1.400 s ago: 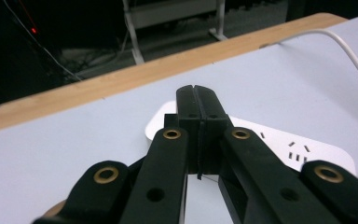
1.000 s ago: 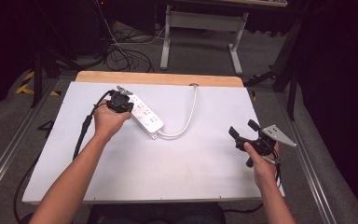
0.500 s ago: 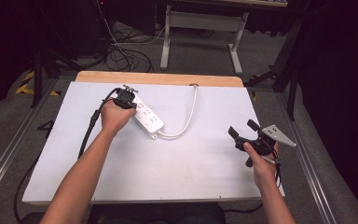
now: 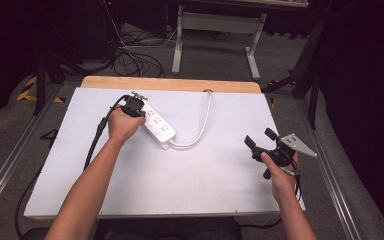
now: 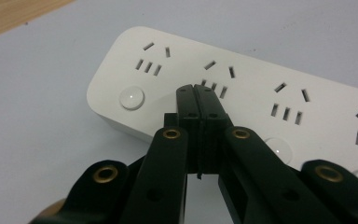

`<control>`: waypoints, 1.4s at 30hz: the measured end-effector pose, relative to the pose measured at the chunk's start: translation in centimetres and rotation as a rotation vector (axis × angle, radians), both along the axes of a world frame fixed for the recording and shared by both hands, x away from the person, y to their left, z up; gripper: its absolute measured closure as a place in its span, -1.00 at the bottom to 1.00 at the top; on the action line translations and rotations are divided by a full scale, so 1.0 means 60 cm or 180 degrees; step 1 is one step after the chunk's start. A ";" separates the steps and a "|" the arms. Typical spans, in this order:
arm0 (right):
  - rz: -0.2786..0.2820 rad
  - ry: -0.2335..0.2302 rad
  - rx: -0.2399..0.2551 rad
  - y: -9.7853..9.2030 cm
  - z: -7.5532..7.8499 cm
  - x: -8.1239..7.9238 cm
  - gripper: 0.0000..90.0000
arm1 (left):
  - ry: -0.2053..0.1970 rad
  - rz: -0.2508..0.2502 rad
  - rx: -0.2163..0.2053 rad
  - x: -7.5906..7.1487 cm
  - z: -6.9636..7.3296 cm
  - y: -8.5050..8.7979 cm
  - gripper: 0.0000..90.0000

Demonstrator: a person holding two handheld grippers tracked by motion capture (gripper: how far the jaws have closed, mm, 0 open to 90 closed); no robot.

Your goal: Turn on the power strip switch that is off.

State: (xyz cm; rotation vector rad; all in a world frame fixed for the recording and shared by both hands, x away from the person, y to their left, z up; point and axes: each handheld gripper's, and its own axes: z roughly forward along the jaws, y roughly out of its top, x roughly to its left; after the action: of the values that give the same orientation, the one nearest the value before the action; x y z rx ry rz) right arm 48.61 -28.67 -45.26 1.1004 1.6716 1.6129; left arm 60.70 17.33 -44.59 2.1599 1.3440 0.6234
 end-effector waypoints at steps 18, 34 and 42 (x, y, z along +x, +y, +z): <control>-0.0010 -0.0016 0.0006 0.003 0.004 -0.003 -0.87 | -0.0174 0.0048 0.0165 -0.003 -0.012 -0.024 1.00; -0.0010 -0.0054 0.0006 0.003 0.008 -0.010 -0.87 | -0.0067 0.0101 -0.0176 -0.001 -0.014 -0.005 1.00; -0.0013 -0.0041 0.0002 0.003 0.008 -0.011 -0.87 | -0.0020 0.0106 -0.0235 0.002 -0.013 -0.003 1.00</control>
State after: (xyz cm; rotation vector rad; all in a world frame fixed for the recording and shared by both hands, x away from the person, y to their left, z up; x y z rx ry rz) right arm 47.96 -28.52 -44.79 1.0909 1.6597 1.6146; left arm 60.80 17.18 -45.37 2.0792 1.3806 0.5836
